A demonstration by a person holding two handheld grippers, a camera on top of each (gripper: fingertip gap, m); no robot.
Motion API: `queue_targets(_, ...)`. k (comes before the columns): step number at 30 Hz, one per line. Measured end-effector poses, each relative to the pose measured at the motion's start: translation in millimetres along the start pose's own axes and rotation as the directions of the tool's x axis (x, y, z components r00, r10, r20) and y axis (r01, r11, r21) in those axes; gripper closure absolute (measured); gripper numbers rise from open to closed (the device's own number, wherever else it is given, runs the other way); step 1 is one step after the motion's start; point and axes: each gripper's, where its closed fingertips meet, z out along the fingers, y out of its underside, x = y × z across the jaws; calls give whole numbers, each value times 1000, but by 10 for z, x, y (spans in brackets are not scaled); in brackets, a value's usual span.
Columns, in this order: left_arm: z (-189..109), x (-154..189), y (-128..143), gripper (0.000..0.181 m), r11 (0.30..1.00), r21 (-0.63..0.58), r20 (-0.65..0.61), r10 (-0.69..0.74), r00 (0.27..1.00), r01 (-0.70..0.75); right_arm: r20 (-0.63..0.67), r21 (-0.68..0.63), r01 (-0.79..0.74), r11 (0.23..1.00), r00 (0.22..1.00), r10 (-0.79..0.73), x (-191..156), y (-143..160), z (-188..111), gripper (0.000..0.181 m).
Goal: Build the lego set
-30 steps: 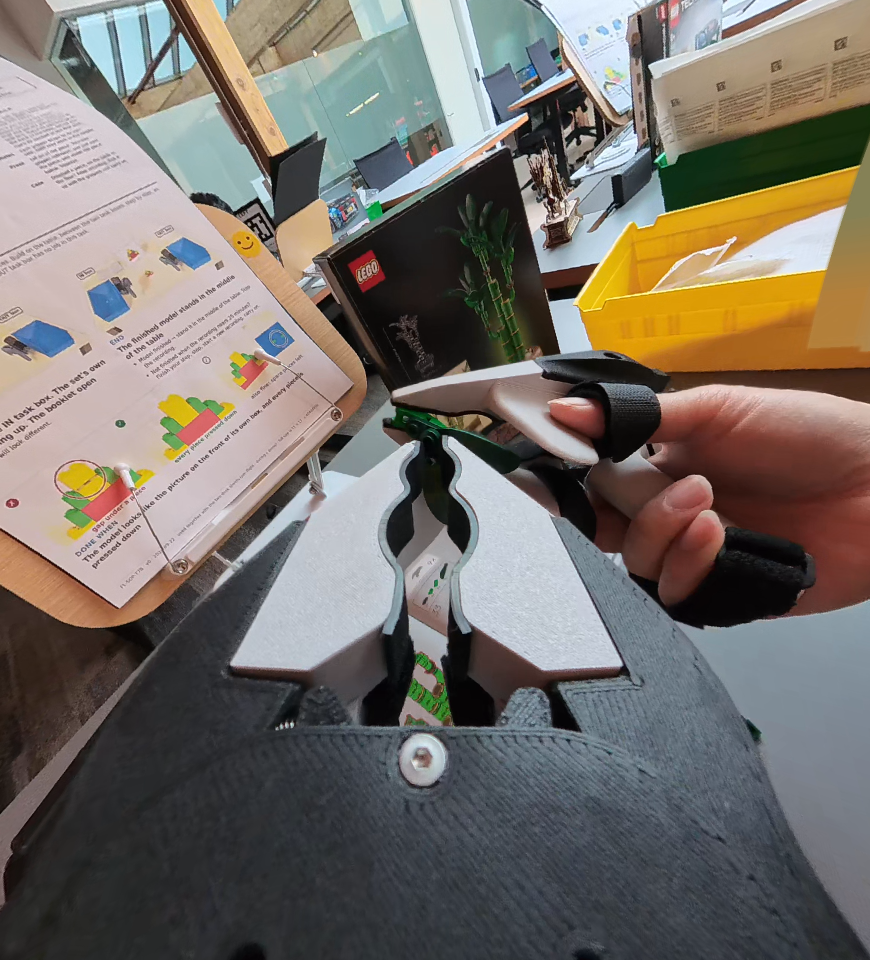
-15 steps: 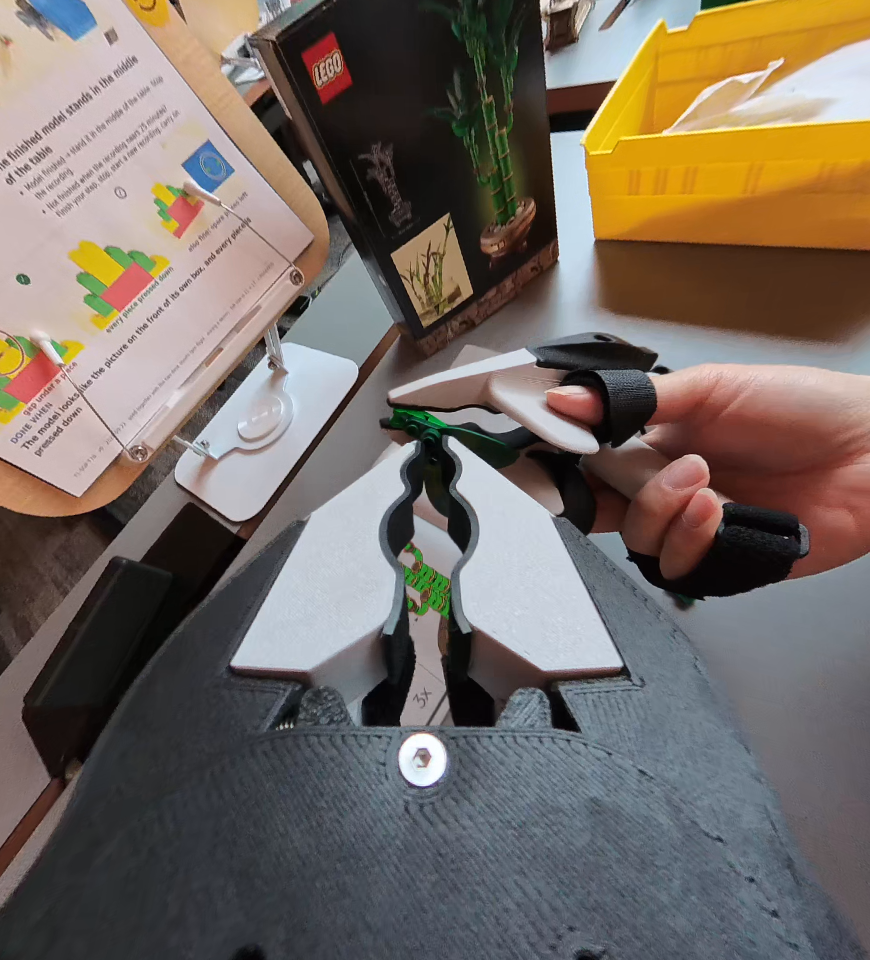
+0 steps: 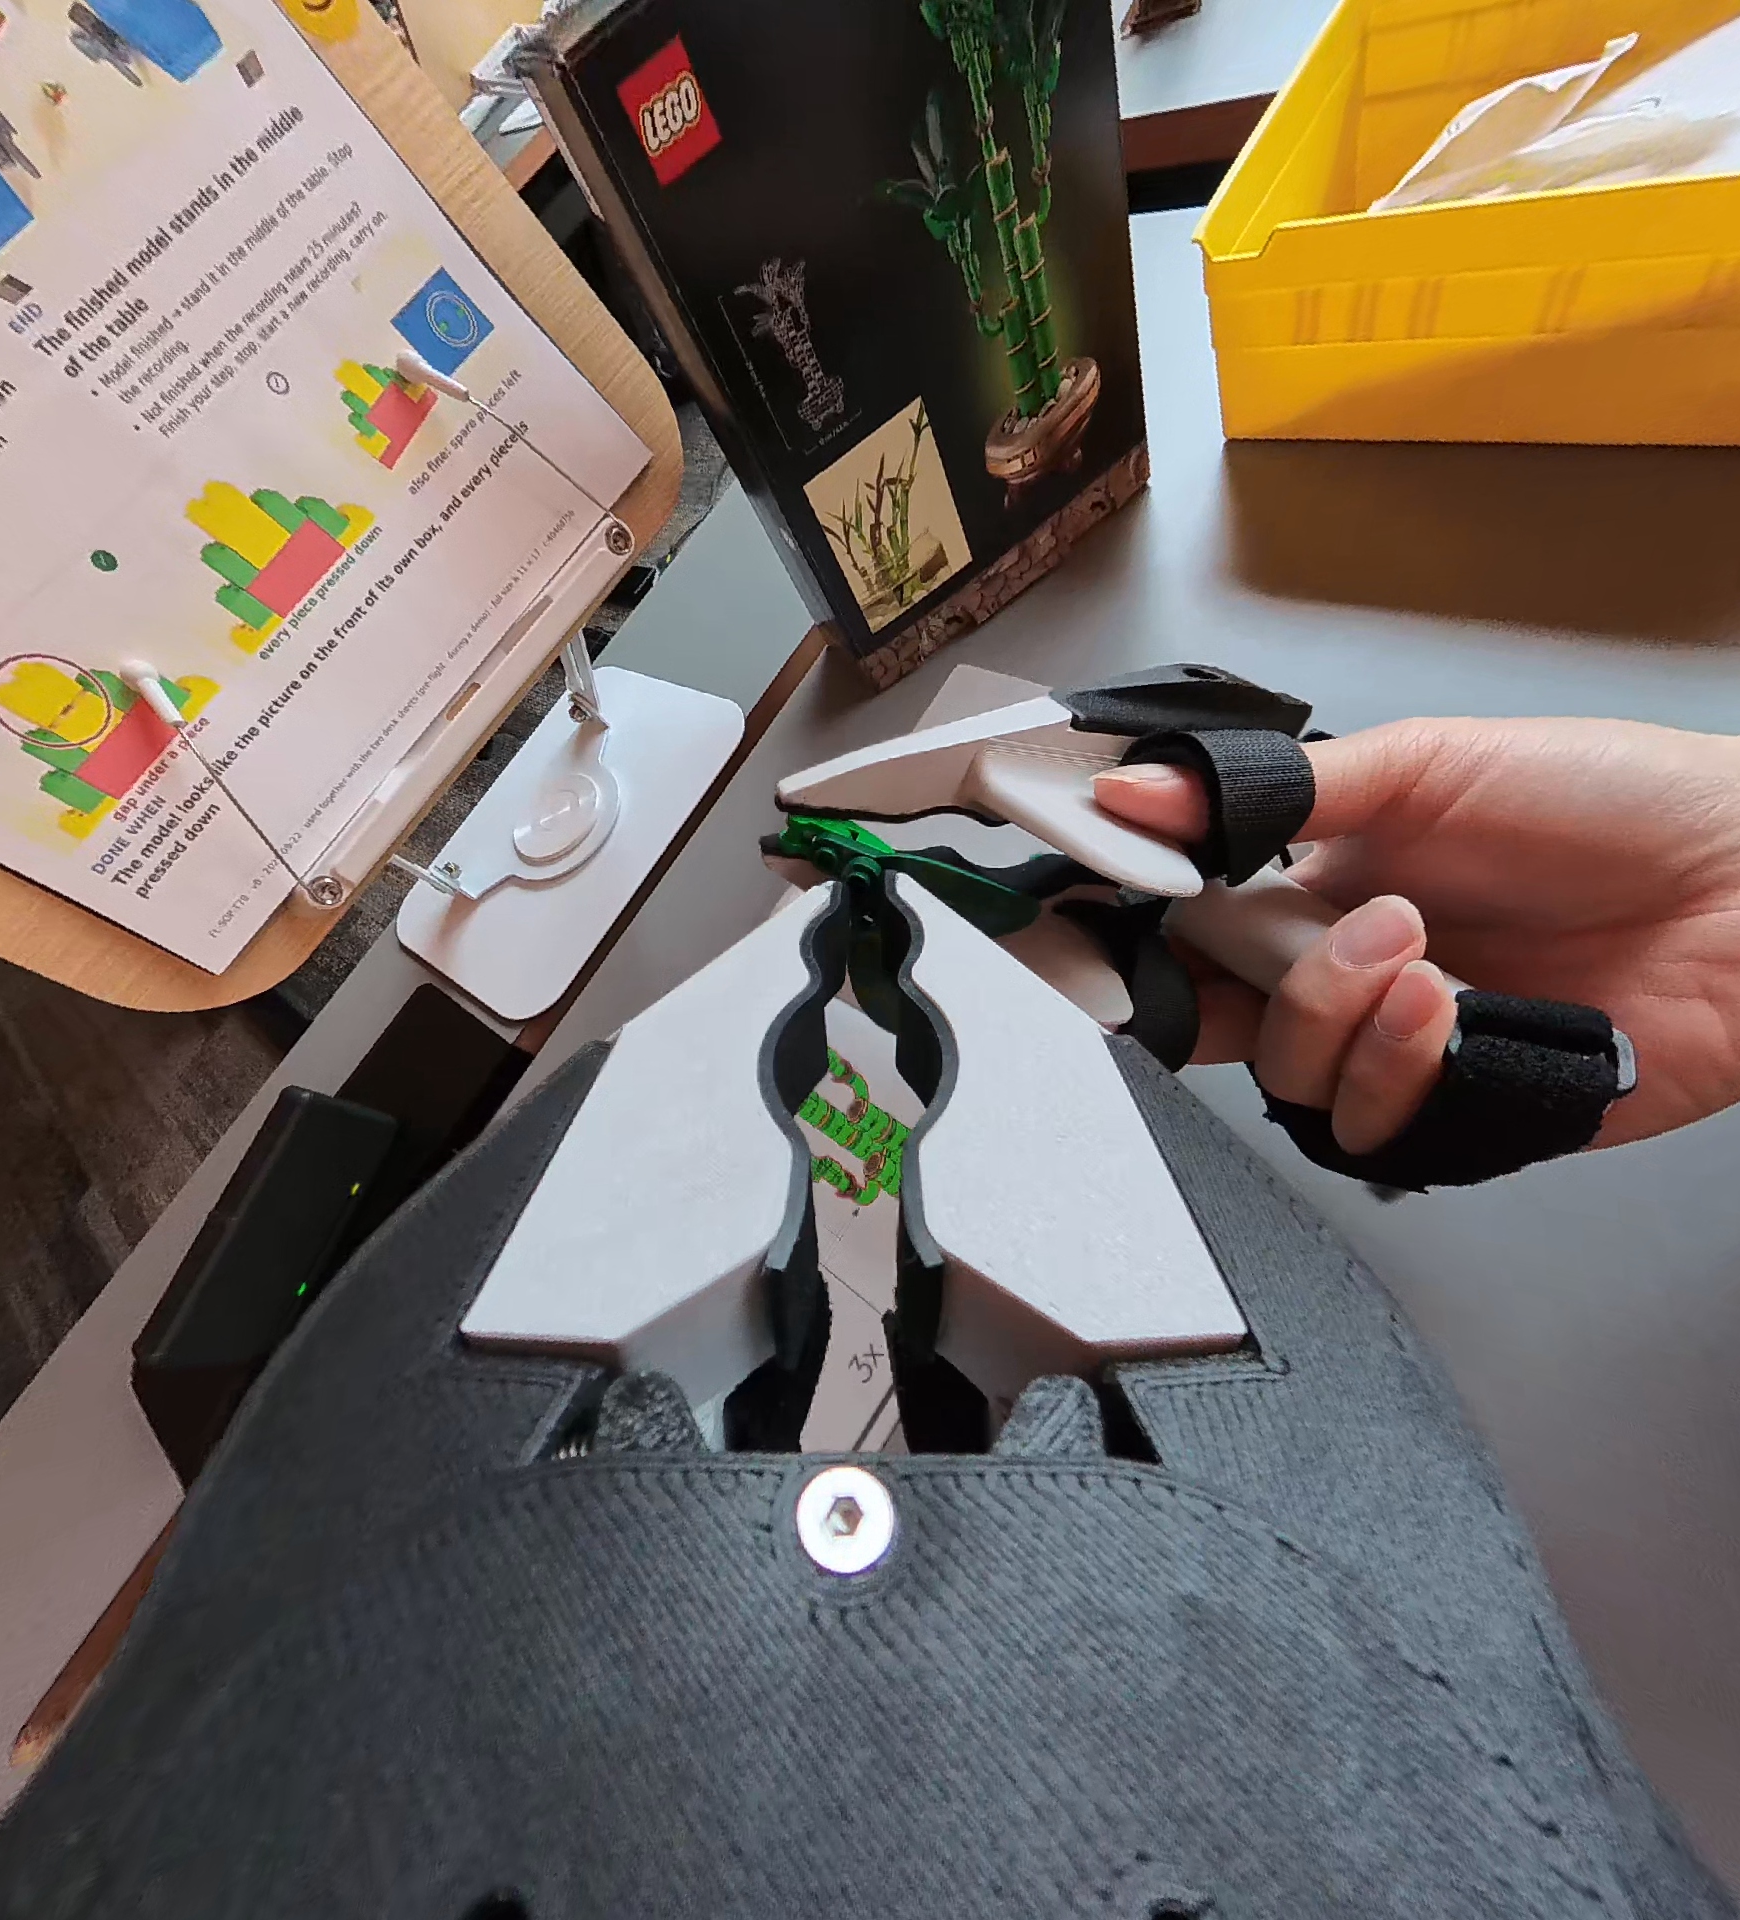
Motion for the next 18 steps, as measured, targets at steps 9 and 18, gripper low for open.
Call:
queue_targets(9, -27, 29, -241, 178, 988, 123, 74, 83, 994, -92, 41, 11, 119, 993, 992, -119, -243, 27, 43, 175)
queue_targets(18, -54, 88, -381, 177, 970, 197, 107, 121, 987, -140, 37, 43, 319, 947, 946, -321, -429, 87, 45, 175)
